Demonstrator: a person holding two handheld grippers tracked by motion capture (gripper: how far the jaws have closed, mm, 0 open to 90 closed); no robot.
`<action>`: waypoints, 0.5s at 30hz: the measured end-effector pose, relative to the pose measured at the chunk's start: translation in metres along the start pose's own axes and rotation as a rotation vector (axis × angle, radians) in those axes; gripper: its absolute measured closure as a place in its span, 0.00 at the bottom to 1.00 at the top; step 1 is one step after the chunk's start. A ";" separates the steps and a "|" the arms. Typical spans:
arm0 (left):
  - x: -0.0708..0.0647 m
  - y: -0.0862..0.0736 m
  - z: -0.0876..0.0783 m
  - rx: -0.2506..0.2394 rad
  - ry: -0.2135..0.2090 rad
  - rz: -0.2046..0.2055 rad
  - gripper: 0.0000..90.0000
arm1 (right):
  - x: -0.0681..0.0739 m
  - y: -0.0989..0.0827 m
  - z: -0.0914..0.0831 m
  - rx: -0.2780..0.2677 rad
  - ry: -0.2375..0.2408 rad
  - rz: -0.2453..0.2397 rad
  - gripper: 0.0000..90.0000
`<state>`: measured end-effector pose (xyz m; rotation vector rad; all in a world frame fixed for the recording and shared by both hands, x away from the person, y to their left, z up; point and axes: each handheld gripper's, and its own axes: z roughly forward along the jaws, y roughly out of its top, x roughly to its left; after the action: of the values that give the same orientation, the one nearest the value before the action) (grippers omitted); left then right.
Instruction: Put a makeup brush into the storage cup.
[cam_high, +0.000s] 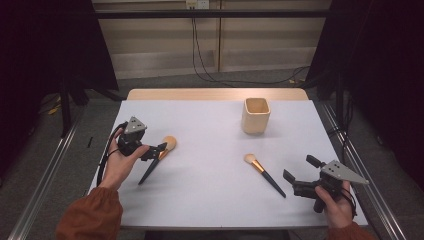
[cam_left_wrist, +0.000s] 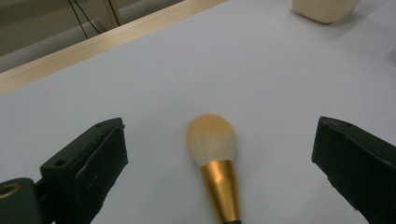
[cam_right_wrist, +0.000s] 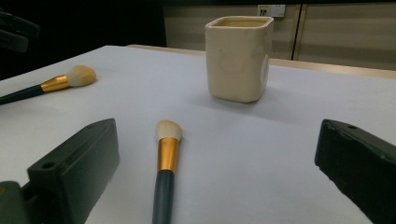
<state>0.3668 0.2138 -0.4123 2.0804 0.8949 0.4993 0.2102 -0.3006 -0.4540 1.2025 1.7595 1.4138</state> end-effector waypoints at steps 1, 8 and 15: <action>0.001 0.001 0.001 0.014 -0.009 0.003 0.04 | 0.000 0.000 0.000 0.000 0.000 0.000 0.00; -0.001 0.011 0.005 0.161 -0.005 0.051 0.04 | 0.000 0.000 0.001 0.004 0.001 -0.005 0.00; -0.001 0.016 0.014 0.281 -0.039 0.037 0.05 | 0.000 0.000 0.000 0.004 0.007 0.001 0.00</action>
<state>0.3814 0.1988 -0.4081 2.3551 0.9495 0.3667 0.2101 -0.3004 -0.4541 1.2017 1.7679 1.4168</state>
